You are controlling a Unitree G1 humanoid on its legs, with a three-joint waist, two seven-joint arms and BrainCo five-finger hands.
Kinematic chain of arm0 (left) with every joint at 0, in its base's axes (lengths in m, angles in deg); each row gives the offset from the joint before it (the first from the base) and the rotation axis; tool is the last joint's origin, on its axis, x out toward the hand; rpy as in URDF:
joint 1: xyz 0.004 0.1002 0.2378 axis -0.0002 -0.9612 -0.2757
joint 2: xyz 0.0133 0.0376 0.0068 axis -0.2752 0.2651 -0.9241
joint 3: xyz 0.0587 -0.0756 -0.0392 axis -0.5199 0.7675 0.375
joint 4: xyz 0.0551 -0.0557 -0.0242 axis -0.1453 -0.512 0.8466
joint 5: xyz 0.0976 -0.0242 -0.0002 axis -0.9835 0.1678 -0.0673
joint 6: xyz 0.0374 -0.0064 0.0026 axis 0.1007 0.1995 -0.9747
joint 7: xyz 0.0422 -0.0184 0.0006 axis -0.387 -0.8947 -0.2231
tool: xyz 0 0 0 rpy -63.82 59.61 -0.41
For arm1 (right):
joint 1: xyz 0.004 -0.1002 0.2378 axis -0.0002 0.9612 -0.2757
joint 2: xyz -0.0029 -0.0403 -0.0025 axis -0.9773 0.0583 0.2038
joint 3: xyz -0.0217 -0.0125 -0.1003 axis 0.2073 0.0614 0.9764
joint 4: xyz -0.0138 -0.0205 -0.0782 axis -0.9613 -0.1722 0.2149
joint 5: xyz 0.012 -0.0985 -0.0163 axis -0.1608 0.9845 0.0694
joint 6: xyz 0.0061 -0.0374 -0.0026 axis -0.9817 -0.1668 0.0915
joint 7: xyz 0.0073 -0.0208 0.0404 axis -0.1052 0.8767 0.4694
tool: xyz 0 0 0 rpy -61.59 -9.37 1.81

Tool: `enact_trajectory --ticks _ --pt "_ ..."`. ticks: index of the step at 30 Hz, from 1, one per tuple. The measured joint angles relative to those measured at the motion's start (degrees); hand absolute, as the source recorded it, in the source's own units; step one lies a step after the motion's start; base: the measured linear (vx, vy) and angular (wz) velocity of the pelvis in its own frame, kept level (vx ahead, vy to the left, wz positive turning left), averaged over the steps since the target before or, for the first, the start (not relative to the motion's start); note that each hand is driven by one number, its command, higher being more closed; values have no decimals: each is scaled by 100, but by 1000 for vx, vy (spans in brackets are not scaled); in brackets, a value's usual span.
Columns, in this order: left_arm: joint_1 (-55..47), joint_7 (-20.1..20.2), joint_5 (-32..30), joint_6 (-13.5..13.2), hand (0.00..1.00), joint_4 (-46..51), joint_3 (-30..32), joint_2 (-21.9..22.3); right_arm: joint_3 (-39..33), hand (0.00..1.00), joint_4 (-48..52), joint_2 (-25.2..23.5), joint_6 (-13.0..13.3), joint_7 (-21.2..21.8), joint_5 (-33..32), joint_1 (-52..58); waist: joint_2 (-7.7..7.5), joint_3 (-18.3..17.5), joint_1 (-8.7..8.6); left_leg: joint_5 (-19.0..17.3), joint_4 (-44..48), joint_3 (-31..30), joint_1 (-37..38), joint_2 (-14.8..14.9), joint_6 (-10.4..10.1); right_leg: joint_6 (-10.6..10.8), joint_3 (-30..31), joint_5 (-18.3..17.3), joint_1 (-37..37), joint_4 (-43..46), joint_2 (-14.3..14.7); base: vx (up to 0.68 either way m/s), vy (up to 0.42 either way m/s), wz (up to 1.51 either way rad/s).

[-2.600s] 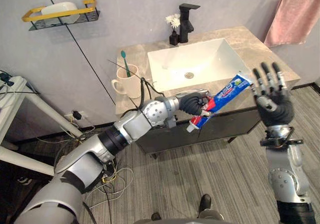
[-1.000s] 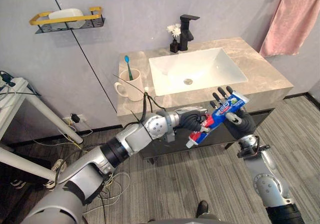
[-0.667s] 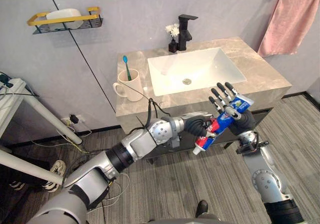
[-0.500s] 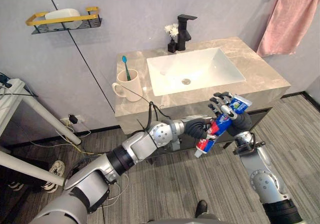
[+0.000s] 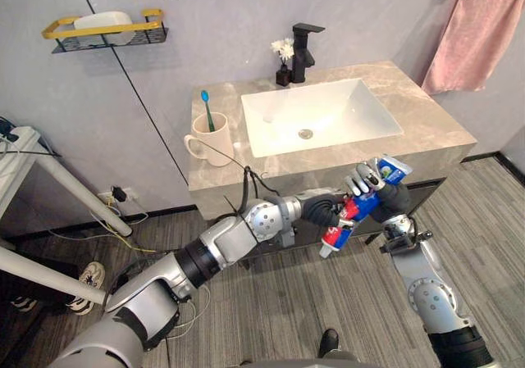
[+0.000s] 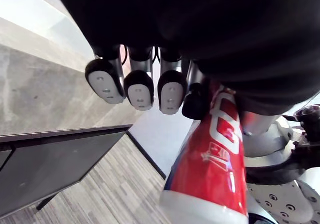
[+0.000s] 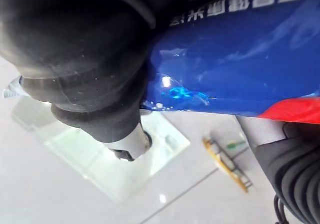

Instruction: Organize washtable

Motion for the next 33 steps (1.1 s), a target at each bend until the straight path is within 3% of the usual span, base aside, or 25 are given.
enact_trajectory --ticks 1,2,7,9,11,13,18,25,26,28,33 --pt "0 1 3 -2 100 6 77 -14 -46 100 0 -2 -1 0 0 -64 -2 -1 38 0 1 -6 0 0 0 0 -5 0 4 0 0 0 0 0" --pt "0 1 3 -2 0 9 133 -1 -75 100 0 0 -4 1 0 -117 -3 -2 55 1 2 -12 0 0 0 0 -10 0 9 0 -1 0 0 4" --pt "-13 -65 419 -3 0 199 820 -12 -109 100 -33 279 -58 -17 10 -950 -10 -5 89 5 -3 -54 -4 -2 -3 -1 -49 1 46 1 -7 0 0 5" --pt "-123 -173 786 -5 0 281 1261 -57 -110 100 -303 683 -64 -17 21 -1515 -17 -1 85 6 -5 -106 22 -4 -2 -1 -95 -1 108 0 -13 -8 5 11" --pt "-499 -309 1318 -13 0 556 1723 -419 -199 100 -976 1278 -53 -180 132 -2162 -51 -9 107 7 -34 -137 37 -2 -5 4 -111 -9 128 0 -11 -16 4 8" --pt "-978 -458 1764 -11 0 696 2037 -692 -344 100 -1572 1810 -30 -412 193 -2695 -98 -10 234 20 -50 -171 13 3 -24 0 -136 -12 113 0 -4 -8 -3 7" --pt "-2083 -634 2310 12 0 964 2476 -630 -29 100 -2204 2265 27 -552 377 -4055 -170 25 322 24 -48 -217 -24 3 -27 -2 -182 -13 105 0 -4 11 3 5" --pt "-3643 -737 3284 -31 0 2075 3169 123 622 100 -3661 2439 135 -799 893 -5957 -401 32 723 172 -126 -482 -111 -47 4 -1 -395 -12 92 0 -52 27 14 21" --pt "-3786 -739 3313 -32 0 2130 3245 205 628 100 -3774 2440 135 -815 918 -6061 -411 37 757 206 -169 -513 -113 -61 8 -1 -438 -12 92 0 -62 38 25 27" --pt "-4319 -752 3393 -67 0 2272 3468 490 791 100 -4182 2474 134 -914 1040 -6467 -438 49 989 263 -238 -576 -151 -93 38 0 -518 -12 68 1 -97 -2 22 20" --pt "-5202 -771 3548 -143 0 2382 3788 980 1010 100 -4846 2577 158 -1037 1313 -7295 -588 141 1200 363 -256 -849 -461 -161 46 3 -803 -13 -68 1 -162 -22 15 30"
